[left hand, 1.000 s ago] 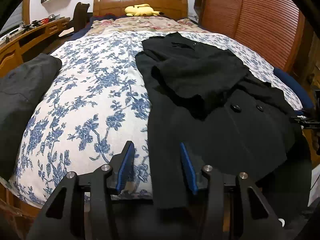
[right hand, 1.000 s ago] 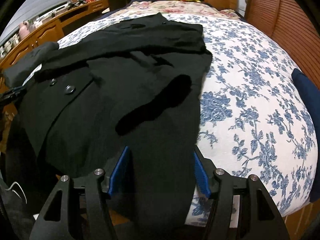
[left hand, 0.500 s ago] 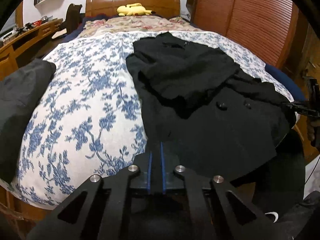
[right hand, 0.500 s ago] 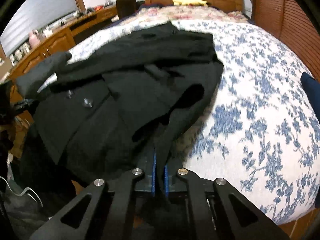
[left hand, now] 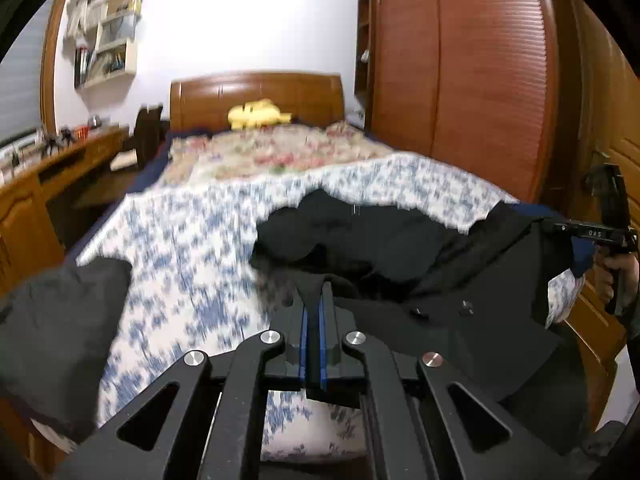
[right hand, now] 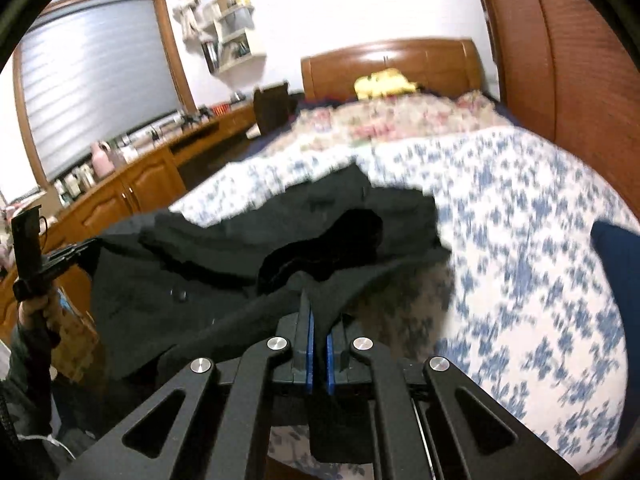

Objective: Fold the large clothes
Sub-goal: 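Lift the hem with both grippers and fold it toward the collar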

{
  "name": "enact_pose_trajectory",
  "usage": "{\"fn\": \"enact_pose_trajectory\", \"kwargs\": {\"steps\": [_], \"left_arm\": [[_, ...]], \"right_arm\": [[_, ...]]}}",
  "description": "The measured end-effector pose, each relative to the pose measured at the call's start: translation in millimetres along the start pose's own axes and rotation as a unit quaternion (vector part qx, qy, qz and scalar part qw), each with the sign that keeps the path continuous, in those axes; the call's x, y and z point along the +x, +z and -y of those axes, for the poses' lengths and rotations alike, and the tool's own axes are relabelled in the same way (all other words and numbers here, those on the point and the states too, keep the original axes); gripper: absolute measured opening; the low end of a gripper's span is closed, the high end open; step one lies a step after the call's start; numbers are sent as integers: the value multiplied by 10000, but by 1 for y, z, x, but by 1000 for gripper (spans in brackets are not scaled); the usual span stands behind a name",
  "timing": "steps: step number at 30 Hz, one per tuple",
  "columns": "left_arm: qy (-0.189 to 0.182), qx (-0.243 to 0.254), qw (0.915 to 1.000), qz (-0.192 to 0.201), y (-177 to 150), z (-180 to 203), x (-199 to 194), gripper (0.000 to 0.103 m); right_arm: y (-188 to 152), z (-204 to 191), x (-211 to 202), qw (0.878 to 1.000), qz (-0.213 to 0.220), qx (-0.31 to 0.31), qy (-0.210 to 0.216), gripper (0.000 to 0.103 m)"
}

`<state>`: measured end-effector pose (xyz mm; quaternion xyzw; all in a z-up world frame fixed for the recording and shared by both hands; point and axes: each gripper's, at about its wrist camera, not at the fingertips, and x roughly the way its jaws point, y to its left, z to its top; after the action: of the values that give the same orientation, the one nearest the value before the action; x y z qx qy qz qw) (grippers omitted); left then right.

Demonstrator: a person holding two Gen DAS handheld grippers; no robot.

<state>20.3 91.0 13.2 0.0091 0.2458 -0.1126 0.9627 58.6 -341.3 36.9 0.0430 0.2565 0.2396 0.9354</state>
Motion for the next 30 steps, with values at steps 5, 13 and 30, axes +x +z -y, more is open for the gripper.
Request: {"fn": "enact_pose_trajectory", "kwargs": {"steps": [5,13,30], "left_arm": [[84,99,9991,406,26,2,-35,4],[171,105,9969,765,44,-1,-64,4],[766,-392,9962,-106,0,-27,63,4]], "right_arm": [[8,-9,-44,9992,369,-175,14,4],[-8,-17,-100,9967,781,-234,-20,4],[-22,29,62,9990,-191,49,-389,4]]}}
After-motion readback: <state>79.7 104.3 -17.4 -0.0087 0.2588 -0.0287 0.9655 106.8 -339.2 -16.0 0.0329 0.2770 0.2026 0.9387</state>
